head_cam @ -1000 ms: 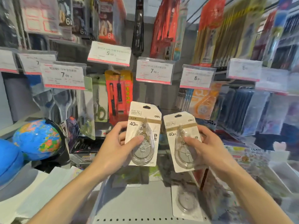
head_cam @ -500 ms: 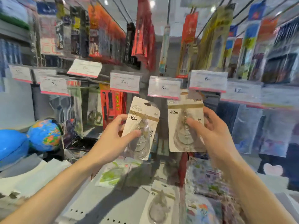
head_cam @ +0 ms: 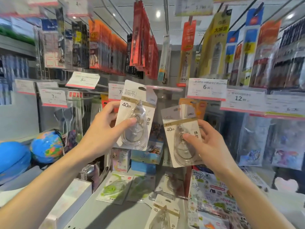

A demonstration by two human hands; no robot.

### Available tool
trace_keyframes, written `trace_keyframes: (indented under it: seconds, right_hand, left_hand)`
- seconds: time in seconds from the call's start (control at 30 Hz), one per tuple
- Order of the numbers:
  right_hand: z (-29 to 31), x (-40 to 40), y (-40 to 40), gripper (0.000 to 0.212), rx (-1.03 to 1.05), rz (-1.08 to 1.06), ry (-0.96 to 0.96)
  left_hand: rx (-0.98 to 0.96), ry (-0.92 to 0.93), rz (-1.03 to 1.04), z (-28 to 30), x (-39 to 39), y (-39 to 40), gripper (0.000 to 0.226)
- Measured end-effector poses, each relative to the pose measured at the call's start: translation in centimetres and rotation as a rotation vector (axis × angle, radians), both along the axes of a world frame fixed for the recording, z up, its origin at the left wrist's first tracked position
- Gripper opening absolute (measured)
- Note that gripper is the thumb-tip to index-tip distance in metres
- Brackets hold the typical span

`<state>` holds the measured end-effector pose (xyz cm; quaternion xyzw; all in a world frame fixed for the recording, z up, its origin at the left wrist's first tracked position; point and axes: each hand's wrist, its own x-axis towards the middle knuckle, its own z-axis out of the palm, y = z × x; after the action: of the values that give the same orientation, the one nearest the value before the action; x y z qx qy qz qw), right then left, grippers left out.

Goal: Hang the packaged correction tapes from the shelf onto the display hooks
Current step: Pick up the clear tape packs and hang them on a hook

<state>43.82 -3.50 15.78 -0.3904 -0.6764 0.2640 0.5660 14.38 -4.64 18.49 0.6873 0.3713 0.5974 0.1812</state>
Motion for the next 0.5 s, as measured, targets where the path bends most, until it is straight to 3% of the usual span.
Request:
trace_keyframes:
  seconds: [0.2, 0.5]
  right_hand:
    - [1.0, -2.5, 3.1, 0.024, -0.012, -0.089, 0.048]
    - [1.6, -4.7, 4.7, 0.056, 0.004, -0.048, 0.061]
  left_hand:
    - [0.049, -0.002, -0.029, 1.0, -0.2, 0.8, 0.04]
    - [0.078, 0.009, -0.054, 1.1, -0.5, 1.7, 0.046]
